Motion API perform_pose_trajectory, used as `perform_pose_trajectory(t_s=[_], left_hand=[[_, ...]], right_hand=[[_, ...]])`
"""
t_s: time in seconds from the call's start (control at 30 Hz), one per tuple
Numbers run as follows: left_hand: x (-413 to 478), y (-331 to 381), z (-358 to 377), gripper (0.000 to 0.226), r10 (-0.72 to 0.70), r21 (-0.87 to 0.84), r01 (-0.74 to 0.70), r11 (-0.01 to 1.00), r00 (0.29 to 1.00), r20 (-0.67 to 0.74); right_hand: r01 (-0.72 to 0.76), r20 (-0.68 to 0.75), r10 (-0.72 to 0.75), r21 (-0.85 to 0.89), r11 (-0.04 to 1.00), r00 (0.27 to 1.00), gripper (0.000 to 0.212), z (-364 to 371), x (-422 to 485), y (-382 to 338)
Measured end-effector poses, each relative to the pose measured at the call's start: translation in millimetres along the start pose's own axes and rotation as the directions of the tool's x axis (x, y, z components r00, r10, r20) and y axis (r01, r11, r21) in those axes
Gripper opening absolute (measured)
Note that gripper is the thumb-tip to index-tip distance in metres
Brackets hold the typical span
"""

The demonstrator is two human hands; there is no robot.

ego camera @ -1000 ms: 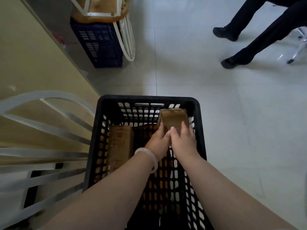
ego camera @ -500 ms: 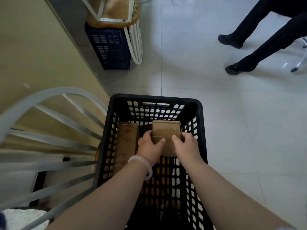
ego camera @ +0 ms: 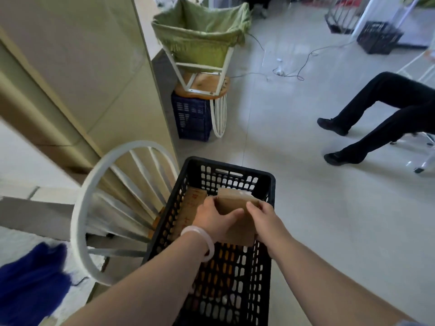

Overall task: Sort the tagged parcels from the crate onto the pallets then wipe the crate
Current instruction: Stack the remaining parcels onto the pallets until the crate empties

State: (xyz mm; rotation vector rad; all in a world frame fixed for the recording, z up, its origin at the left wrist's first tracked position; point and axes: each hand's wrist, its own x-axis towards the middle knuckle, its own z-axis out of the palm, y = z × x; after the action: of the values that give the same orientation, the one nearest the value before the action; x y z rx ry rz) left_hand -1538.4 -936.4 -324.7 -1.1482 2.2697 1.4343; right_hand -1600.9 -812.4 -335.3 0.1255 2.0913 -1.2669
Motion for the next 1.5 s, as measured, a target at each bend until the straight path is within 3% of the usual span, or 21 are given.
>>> perform_pose_trajectory(t_s=[0.13,0.37,0.47,0.6,0.67,0.73,0.83,0.97,1.1,1.2,1.3,1.4,1.5], left_hand=[[-23.9,3.4,-2.9,0.087,-0.118,-0.168,0.105,0.98,0.991,-0.07],[-50.8,17.0,-5.0,0.117,-0.143,-0.084,0.133,0.988,0.98,-0.138],[-60.2,20.7,-3.1,0.114,-0.168,-0.102,0.153,0.983,0.972,-0.163],[-67.7,15.0,-6.5,0.104,-0.198,-0.291,0.147,0.945,0.968,-0.153],[-72.2,13.2,-7.0,0.116,-0.204,-0.417,0.135,0.899,0.971,-0.125],[-75.2,11.2,-7.4,0.111,-0.214,-0.505,0.137,0.852,0.972,-0.098],[-76.8,7.4,-8.7,0.094,-0.21,-0.567,0.149,0.811,0.977,-0.045],[-75.5,-1.0,-12.0,0.087,-0.208,-0.596,0.154,0.788,0.978,-0.023],[-77.3,-7.7,-16.8,0.068,-0.209,-0.65,0.159,0.743,0.978,0.0],[-80.3,-9.4,-14.7,0.069,-0.181,-0.675,0.188,0.713,0.98,0.081],[-81.9,-9.0,-13.8,0.072,-0.172,-0.663,0.196,0.722,0.98,0.103],[-81.8,-8.8,-18.4,0.095,-0.162,-0.574,0.194,0.795,0.981,0.106],[-80.6,-12.7,-20.6,0.113,-0.144,-0.564,0.173,0.807,0.985,0.096]], right_hand=[[0.113,0.112,-0.105,-0.067,0.991,0.988,0.055,-8.8,-25.6,-4.1],[0.348,0.289,-0.298,-0.141,0.927,0.91,0.071,-12.6,-59.5,-6.3],[0.434,0.328,-0.375,-0.13,0.891,0.867,0.068,-12.4,-67.7,-7.6],[0.471,0.298,-0.416,-0.14,0.871,0.859,0.053,-19.5,-70.7,-9.6],[0.505,0.191,-0.474,-0.174,0.846,0.86,0.045,-22.4,-70.2,-10.3],[0.515,0.048,-0.518,-0.215,0.83,0.854,0.045,-23.5,-68.1,-10.5],[0.523,-0.067,-0.545,-0.206,0.827,0.836,0.054,-25.2,-65.2,-12.4],[0.535,-0.097,-0.56,-0.198,0.821,0.823,0.062,-29.7,-65.9,-15.4],[0.465,-0.07,-0.472,-0.095,0.88,0.879,0.068,-30.8,-69.0,-17.0],[0.391,0.095,-0.38,-0.219,0.894,0.92,0.06,-24.2,-71.6,-17.9],[0.4,0.159,-0.372,-0.224,0.889,0.915,0.062,-17.5,-73.6,-15.2],[0.447,0.164,-0.419,-0.211,0.869,0.893,0.066,-17.3,-75.3,-14.0],[0.488,0.188,-0.454,-0.22,0.845,0.871,0.066,-19.7,-74.9,-13.3]])
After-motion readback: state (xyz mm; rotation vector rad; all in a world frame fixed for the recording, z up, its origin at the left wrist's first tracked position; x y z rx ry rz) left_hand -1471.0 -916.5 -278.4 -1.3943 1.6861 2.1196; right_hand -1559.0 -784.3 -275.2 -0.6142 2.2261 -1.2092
